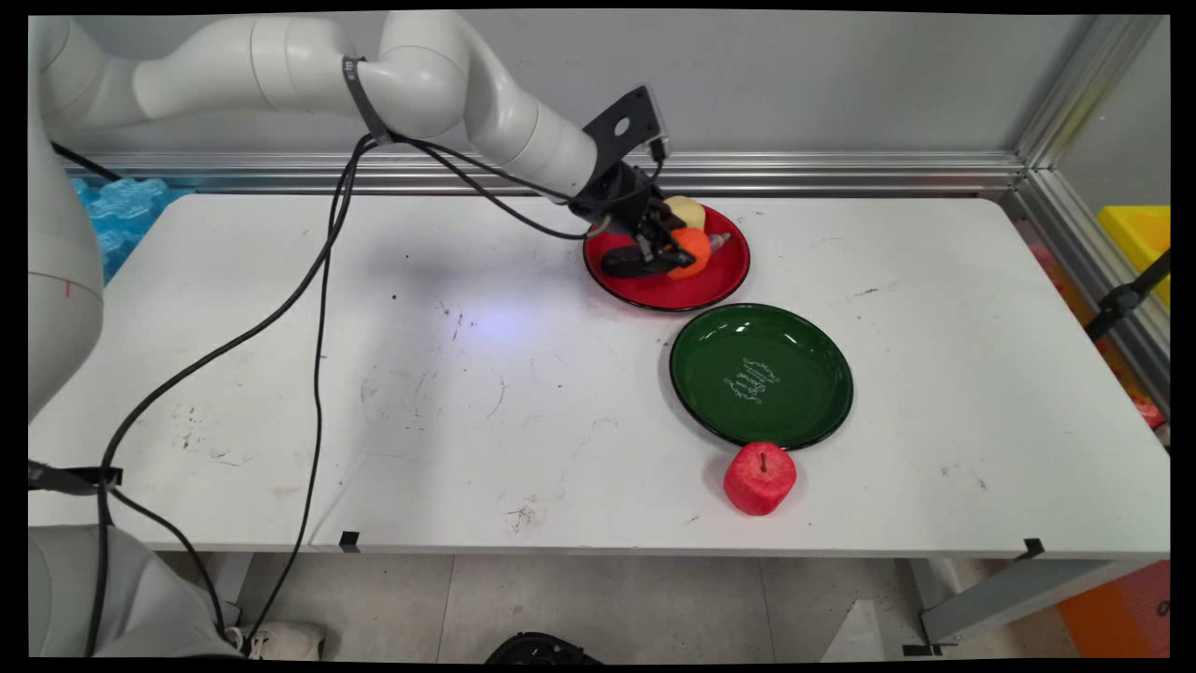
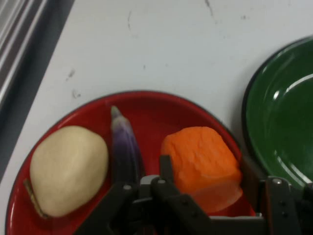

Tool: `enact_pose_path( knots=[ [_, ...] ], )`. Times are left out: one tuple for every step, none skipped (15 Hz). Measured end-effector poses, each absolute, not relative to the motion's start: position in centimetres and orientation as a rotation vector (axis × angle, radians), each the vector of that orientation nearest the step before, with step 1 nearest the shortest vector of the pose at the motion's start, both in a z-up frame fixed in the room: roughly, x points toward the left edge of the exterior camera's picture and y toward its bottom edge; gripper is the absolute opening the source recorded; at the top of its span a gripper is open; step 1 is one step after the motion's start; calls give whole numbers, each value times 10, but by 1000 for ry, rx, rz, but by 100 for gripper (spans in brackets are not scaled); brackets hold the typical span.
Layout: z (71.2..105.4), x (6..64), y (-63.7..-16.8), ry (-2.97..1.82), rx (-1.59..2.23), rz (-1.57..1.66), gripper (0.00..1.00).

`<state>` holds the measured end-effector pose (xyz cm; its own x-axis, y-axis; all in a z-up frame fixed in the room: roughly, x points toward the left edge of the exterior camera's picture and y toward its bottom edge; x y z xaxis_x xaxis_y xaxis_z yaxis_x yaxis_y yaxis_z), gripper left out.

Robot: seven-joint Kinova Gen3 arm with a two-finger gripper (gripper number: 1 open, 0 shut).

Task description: Place the picked object on the red plate

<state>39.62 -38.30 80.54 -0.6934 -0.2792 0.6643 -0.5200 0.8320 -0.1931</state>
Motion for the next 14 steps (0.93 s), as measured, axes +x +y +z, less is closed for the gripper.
enact_pose_path(
  knots=[
    [802,400,-384,-2371,573,486,0],
    [800,402,-385,-2374,566,483,0],
    [797,405,-386,-2379,557,480,0],
    [793,408,-386,-2383,548,475,0],
    [789,411,-388,-2386,540,471,0],
    [786,412,-388,-2387,537,467,0],
    [784,413,-389,-2387,536,465,0],
    [781,415,-390,-2388,534,462,0],
    [780,416,-390,-2388,532,460,0],
    [777,417,-391,-2388,532,459,0],
    [775,418,-391,-2388,531,458,0],
    [773,419,-392,-2388,530,459,0],
    [772,420,-393,-2388,528,460,0],
    [770,421,-394,-2388,527,461,0]
  ],
)
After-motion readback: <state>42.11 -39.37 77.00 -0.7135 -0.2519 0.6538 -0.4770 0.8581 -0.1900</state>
